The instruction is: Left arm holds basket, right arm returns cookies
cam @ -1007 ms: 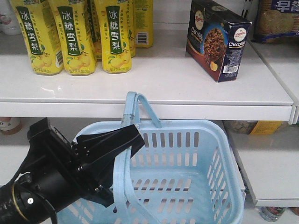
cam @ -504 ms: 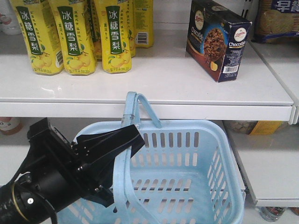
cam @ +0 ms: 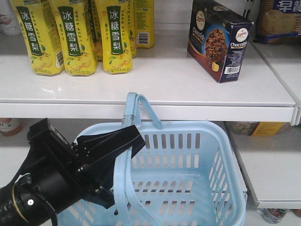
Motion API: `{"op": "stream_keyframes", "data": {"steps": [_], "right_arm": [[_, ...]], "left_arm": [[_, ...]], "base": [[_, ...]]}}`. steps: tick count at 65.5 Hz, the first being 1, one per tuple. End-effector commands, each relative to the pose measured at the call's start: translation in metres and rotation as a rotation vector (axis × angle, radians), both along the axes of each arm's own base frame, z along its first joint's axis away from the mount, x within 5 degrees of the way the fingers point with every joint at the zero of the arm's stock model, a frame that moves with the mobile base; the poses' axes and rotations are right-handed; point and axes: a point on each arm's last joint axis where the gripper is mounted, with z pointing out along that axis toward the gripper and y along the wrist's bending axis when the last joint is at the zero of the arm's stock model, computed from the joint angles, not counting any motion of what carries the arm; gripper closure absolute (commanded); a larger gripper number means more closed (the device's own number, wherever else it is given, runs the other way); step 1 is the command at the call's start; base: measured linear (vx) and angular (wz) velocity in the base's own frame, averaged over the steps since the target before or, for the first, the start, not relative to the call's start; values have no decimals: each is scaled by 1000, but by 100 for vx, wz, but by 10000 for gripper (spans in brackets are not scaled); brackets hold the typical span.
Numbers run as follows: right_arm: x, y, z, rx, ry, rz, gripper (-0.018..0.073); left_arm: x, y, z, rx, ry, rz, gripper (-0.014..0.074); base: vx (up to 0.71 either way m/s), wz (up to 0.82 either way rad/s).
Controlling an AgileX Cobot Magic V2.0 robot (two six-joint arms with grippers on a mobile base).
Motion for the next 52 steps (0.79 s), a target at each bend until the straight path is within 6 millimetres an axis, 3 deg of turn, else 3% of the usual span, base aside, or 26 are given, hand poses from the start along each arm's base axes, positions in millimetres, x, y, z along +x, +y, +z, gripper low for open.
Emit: {"op": "stream_keyframes", "data": {"steps": [1,23,52], "right_arm": [[0,1,12,-26,-68,5,562],[0,1,12,-26,-68,5,562],[0,1,12,-26,-68,5,562]], "left_arm": [[-2,5,26,-153,-91,9,596],[-15,17,44,-182,-130,9,596],[-34,34,58,-122,-52,15,596]], "base": [[0,0],[0,0],[0,0]]}}
